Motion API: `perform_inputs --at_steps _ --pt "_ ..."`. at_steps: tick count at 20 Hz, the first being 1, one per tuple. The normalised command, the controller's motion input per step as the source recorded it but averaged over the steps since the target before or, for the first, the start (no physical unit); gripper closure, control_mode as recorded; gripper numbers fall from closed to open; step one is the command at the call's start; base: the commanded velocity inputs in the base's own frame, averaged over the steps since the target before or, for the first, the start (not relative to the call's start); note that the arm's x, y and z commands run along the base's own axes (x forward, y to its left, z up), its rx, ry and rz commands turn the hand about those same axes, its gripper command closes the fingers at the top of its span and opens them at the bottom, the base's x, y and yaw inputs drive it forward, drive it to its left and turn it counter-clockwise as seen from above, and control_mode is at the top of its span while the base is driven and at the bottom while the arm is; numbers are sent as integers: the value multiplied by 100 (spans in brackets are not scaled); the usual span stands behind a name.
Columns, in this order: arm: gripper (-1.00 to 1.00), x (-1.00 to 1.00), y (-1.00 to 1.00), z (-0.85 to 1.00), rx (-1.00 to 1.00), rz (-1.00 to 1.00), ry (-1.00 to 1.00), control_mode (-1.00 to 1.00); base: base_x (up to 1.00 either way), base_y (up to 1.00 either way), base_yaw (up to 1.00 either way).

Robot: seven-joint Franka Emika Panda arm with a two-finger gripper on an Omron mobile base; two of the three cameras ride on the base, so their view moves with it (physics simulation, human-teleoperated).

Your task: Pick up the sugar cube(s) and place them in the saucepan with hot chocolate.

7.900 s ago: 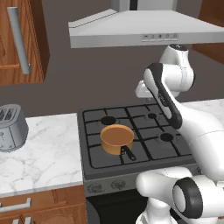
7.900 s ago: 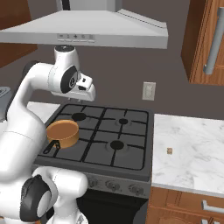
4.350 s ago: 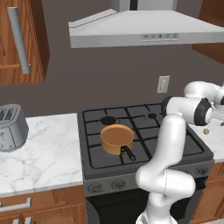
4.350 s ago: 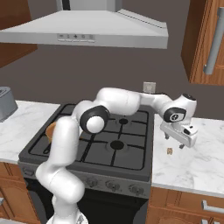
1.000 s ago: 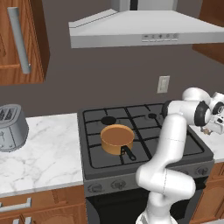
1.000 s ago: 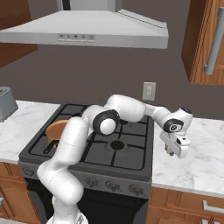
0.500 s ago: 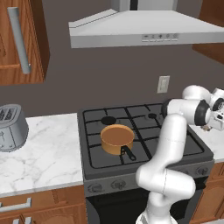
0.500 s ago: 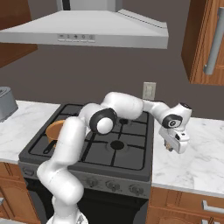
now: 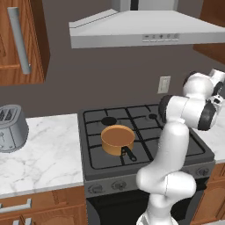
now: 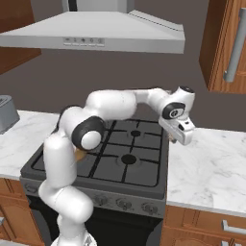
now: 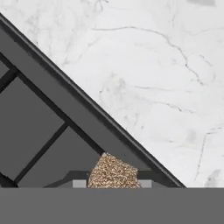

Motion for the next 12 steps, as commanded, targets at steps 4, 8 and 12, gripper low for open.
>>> perform_inputs --at_steps 4,8,12 --pt "100 -7 90 100 -5 29 -6 -100 0 0 0" --pt "100 -15 100 86 -2 33 -6 -100 0 0 0" --pt "100 -14 100 40 -1 35 -2 -100 0 0 0"
